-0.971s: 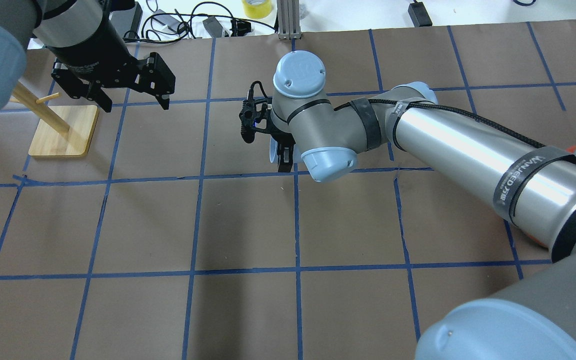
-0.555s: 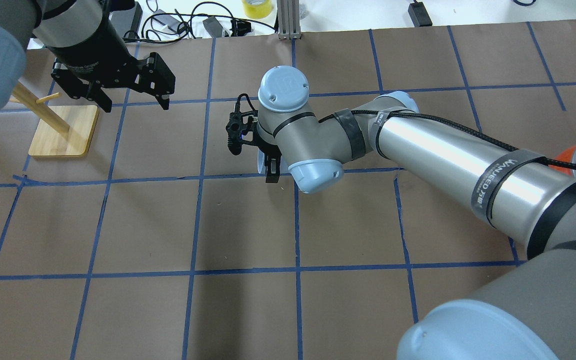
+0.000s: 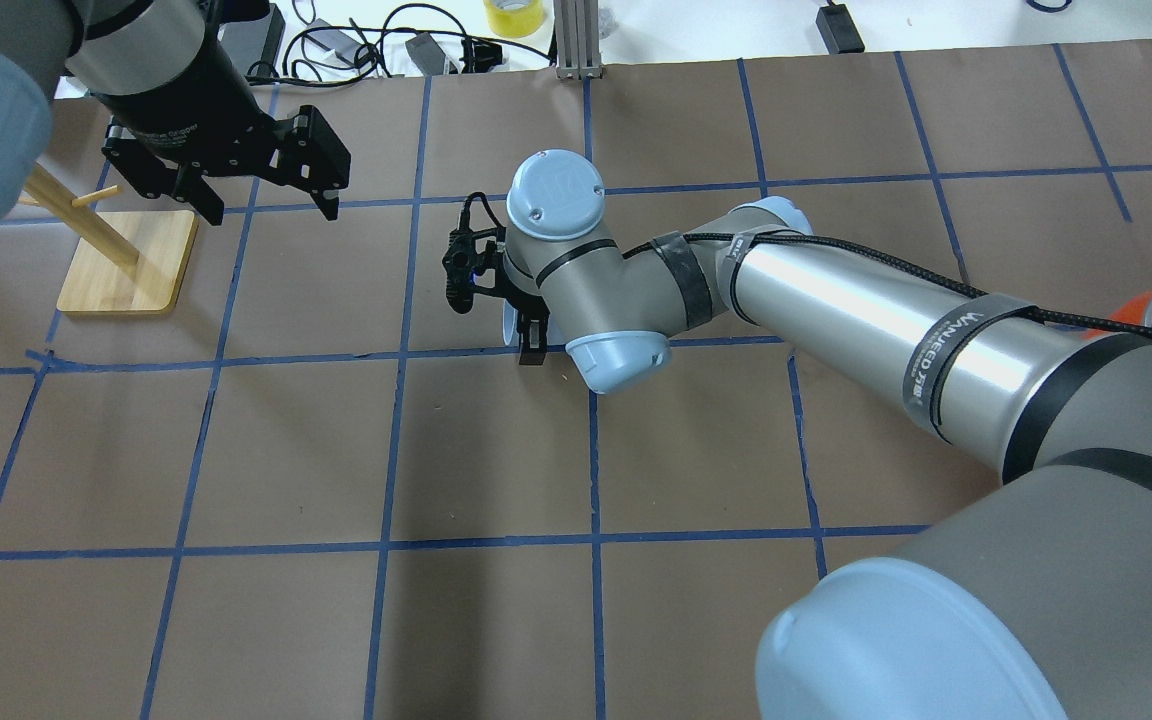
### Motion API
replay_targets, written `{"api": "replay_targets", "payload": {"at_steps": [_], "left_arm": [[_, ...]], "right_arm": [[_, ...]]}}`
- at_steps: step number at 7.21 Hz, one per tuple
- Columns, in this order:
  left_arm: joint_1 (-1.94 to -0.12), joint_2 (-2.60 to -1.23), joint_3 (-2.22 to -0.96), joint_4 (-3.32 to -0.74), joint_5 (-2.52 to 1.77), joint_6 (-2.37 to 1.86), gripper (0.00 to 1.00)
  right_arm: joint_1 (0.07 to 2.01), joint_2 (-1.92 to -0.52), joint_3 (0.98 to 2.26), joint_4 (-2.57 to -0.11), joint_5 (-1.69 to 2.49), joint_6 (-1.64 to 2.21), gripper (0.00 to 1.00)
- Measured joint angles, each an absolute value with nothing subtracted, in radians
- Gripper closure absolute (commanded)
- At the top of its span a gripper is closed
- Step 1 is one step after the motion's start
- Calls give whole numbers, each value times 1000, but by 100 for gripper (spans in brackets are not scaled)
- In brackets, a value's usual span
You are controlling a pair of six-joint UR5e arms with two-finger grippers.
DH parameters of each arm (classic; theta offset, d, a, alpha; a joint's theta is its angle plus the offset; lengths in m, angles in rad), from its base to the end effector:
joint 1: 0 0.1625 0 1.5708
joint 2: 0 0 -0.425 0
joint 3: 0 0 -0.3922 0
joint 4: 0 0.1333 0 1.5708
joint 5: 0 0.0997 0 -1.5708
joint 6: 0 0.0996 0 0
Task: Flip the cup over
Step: 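Carry the white cup with the right gripper toward the table center, then lay the cup on its side and open the right gripper while the left gripper approaches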
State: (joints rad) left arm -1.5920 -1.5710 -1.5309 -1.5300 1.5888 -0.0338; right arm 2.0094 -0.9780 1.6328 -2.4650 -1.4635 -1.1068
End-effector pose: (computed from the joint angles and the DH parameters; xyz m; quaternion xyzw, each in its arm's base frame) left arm -0.1421 -0.4965 0.5118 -0.0067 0.9991 -0.0405 0.0079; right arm 0.4144 -0.5444 0.2036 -0.6967 0.7054 -0.1301 0.0112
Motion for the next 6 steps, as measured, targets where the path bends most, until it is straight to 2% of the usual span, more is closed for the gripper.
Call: {"api": "replay_targets", "payload": {"at_steps": [1,3,4,6], "left_arm": [[-1591,-1572,-1531,-1533,1588,-34,0],[-1591,-1573,-1534,-1535,1588,-28,0],[-1591,-1573,-1542,-1532,1586,-25,0],[-1589,-1573,-1561,-1520,1583,-20,0]], "right_arm": [[2009,-977,1632,-2468,-1464,-1106,80],[2010,-977,1634,-2467,-1463,-1099,65],[2010,-976,1636,-2467,-1463,-1096,62],[2010,-972,1640,-2466,-1461,-1094,41]]}}
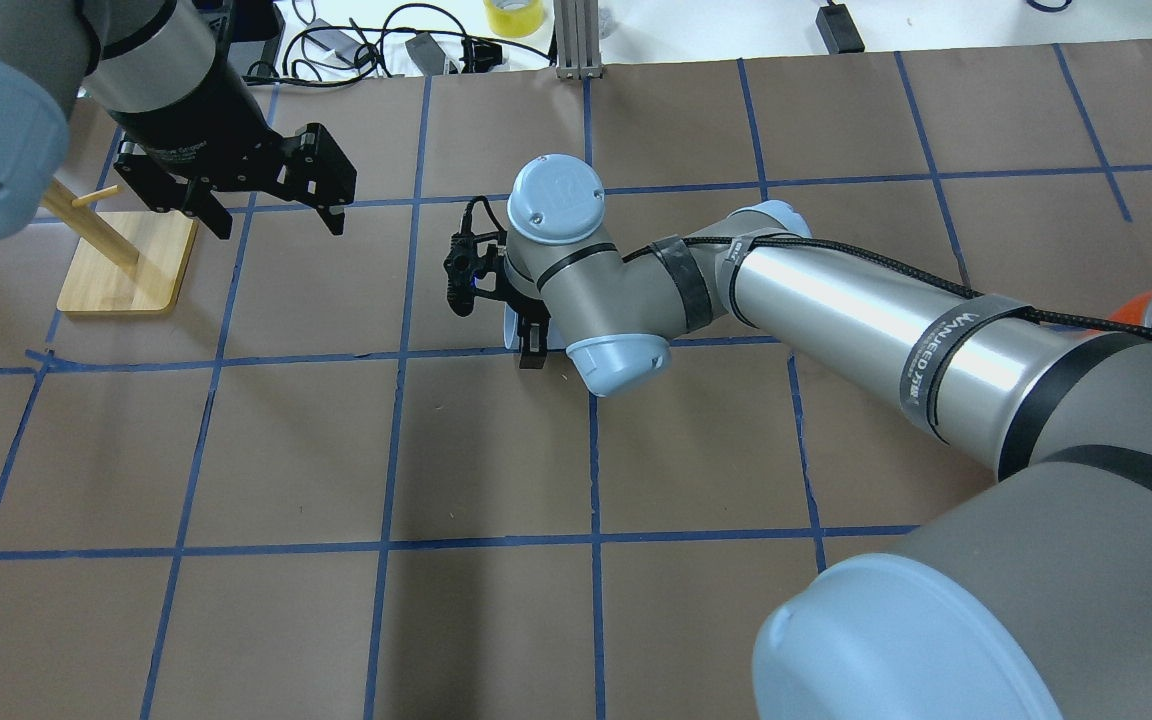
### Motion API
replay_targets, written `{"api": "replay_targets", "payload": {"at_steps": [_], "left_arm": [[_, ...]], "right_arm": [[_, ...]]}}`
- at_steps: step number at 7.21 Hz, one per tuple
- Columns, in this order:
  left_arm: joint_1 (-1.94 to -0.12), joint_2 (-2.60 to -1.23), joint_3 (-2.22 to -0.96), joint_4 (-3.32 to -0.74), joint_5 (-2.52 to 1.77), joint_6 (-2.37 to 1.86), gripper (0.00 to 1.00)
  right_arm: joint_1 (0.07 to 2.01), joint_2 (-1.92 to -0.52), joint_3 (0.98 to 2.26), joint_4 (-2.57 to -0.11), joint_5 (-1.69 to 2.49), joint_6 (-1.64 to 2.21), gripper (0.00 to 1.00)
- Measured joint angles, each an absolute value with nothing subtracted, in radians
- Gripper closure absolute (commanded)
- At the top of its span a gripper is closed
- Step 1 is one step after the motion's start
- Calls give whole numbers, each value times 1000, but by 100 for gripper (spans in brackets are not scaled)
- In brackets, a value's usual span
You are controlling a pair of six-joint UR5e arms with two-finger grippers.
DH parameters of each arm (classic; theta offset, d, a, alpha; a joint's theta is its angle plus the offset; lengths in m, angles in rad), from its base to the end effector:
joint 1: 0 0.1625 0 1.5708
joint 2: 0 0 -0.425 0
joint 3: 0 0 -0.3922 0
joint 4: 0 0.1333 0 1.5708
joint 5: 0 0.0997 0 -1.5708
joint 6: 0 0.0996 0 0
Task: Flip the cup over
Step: 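Lay the cup on its side and open the right gripper while the left gripper approaches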
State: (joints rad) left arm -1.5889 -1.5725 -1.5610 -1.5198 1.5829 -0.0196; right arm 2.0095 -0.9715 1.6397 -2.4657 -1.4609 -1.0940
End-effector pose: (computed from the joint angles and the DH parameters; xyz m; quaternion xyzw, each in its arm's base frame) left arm -0.1411 -0.4958 0.4971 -0.0009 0.9995 -0.0296 0.0055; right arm 0.4139 -0.5426 0.1964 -0.6925 0.7104 -0.1245 0.0153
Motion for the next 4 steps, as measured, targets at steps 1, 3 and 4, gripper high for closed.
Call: {"api": "replay_targets", "payload": {"at_steps": [1,3,4], "left_arm": [[-1587,-1572,-1563,-1512,1579,-18,0],[-1579,-1577,-1564,-1493,1571,-12,0],[-1569,-1578,-1564,-1490,1563,-3,0]], "right_arm": [[2010,-969,1642,-2465,-1456,-1094,34],[2010,-968,1641,-2465,-1429,-1094,19],[2010,-968,1641,-2465,-1421,-1093,14]]}}
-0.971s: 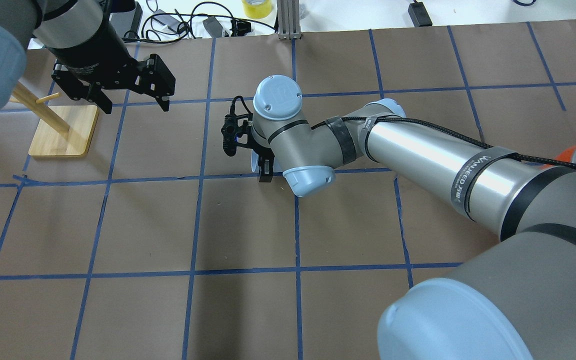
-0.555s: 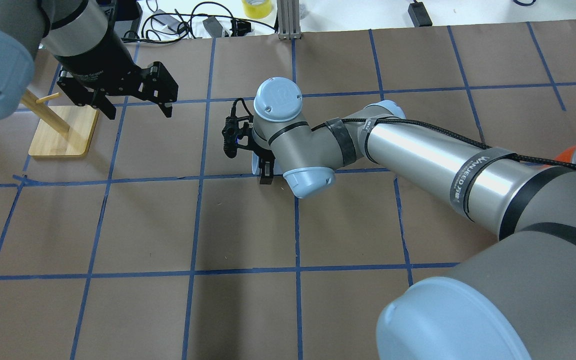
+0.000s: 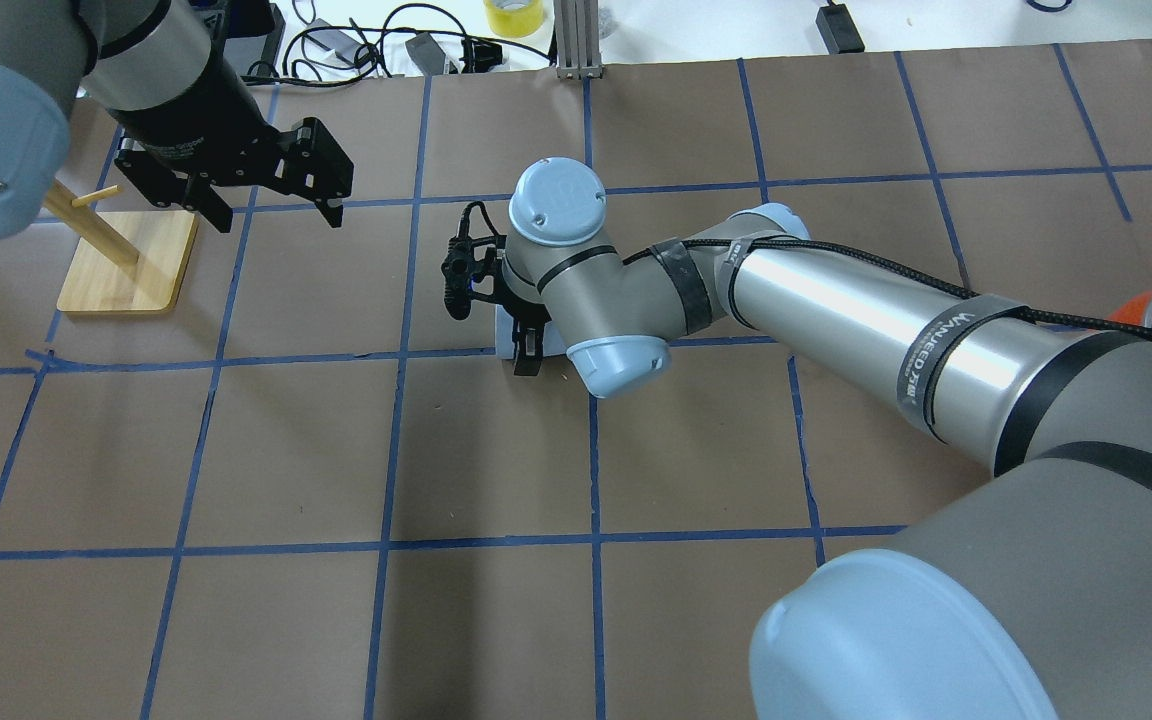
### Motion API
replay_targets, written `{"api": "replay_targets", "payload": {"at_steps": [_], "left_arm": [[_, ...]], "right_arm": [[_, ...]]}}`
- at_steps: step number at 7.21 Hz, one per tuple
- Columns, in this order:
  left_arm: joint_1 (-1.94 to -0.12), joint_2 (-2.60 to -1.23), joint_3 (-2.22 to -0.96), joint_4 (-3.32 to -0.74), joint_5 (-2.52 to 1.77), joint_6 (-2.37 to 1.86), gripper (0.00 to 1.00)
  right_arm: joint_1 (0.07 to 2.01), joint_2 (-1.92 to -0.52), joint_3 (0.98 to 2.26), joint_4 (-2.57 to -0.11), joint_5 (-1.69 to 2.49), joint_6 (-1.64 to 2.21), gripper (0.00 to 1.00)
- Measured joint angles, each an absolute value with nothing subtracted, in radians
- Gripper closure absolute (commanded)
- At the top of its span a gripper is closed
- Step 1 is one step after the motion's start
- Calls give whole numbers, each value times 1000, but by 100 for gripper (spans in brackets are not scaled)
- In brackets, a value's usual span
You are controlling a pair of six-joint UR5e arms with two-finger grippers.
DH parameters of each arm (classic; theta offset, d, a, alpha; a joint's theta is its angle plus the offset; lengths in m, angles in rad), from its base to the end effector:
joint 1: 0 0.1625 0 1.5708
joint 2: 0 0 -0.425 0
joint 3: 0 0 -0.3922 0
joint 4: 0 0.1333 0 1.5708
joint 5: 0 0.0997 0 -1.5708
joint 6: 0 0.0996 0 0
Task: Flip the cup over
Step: 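Lay the cup on its side and open the right gripper while the left gripper approaches, then grasp the lying cup's rim with the left gripper while the right gripper withdraws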
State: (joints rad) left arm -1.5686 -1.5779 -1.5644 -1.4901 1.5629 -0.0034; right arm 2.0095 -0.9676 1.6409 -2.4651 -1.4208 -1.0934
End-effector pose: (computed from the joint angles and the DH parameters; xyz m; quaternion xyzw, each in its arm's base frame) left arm -0.1330 -0.5029 0.4959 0.0026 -0.9992 0.0400 0.0040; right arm 0.4173 -0.5405 0.1937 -0.6931 0.7085 -0.1281 0.0352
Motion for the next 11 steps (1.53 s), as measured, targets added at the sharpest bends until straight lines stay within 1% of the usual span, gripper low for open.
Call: {"api": "replay_targets", "payload": {"at_steps": [3,5,7,9,11], "left_arm": [[-1474,-1597,-1571,-1489,1427,94,0],[-1395,-1625,-1631,-1479,1319,200,0],[-1376,-1691,-1710,-1396,1251,255,0],[-1375,-1769,-1733,-1337,1080,264,0],[-1376,-1843,-1744,-1297,946,270,0]], "right_arm": [[2008,-969,1640,-2464,-1415,-1061,11],[1994,-982,1635,-2457,-1400,-1042,1],[1971,-1023,1632,-2429,-1387,-973,0],[1912,-1099,1629,-2307,-1380,-950,0],[1823,-1223,1612,-2089,-1379,-951,0]]}}
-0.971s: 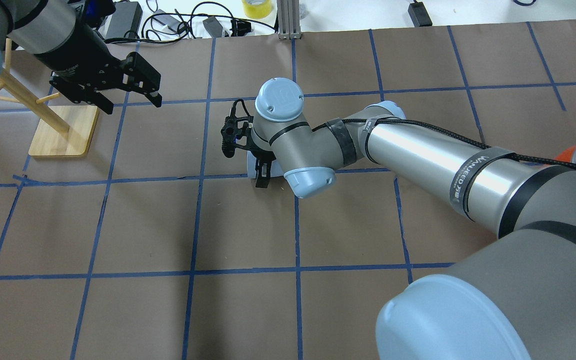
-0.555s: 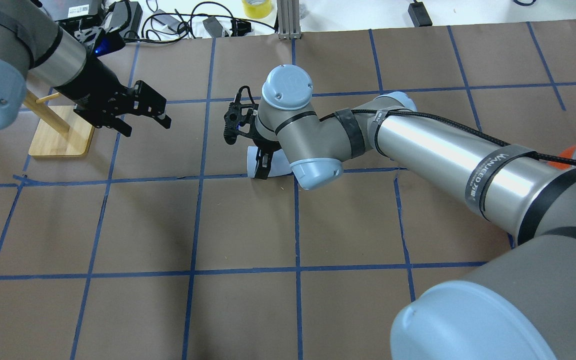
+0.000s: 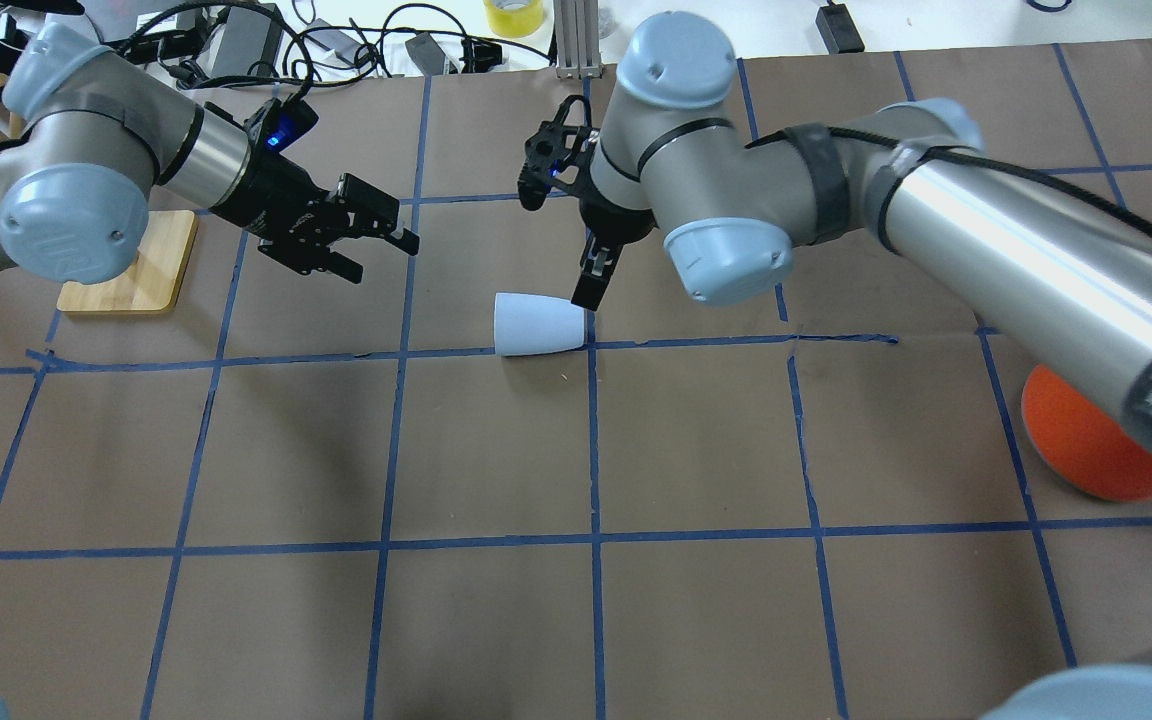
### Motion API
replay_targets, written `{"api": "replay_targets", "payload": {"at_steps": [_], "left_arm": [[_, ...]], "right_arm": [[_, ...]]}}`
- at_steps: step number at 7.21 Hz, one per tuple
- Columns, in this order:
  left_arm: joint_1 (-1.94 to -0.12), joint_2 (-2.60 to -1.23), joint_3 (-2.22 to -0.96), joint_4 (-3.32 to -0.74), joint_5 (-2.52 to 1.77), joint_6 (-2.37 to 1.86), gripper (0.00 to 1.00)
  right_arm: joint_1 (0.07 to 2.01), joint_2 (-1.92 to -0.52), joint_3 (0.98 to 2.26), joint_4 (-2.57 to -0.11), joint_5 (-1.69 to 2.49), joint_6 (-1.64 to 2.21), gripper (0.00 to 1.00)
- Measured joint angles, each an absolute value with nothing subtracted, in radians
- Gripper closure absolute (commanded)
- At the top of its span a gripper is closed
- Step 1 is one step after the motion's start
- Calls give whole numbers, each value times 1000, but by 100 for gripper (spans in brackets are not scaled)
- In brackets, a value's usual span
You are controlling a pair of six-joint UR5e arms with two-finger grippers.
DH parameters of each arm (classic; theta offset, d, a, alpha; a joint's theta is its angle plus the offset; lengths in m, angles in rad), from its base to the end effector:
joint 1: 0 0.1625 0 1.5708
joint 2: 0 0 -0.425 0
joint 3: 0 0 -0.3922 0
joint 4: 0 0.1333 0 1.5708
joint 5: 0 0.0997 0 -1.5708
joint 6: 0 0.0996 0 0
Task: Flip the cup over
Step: 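Grasp the lying cup's rim with the left gripper while the right gripper withdraws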
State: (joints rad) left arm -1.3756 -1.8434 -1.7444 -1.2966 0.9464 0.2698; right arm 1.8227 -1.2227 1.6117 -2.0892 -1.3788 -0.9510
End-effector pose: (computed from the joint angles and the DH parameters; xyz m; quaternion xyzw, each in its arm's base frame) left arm -0.0807 -0.5793 0.3059 -0.0090 -0.9485 -0.0090 0.3166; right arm 0.3019 -0.5618 0.3292 -0.5672 0.8155 -0.0932 0.0678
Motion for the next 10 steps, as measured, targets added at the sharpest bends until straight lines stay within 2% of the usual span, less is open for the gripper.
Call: {"api": "replay_targets", "payload": {"at_steps": [2,8,10], "left_arm": [[-1380,-1919,-1749,-1237,876,263,0],[-1481,-2085,-1752,-1188,760,258,0],[-1525,-2115,-1753,-1131,762,224,77]], "right_arm": [[1740,-1319,1594,-1917,-1381,-948,0],[1613,-1518,1596,-1663,-1399,-813,0],[1601,-1548,1602,-1574,-1401,-736,0]]}}
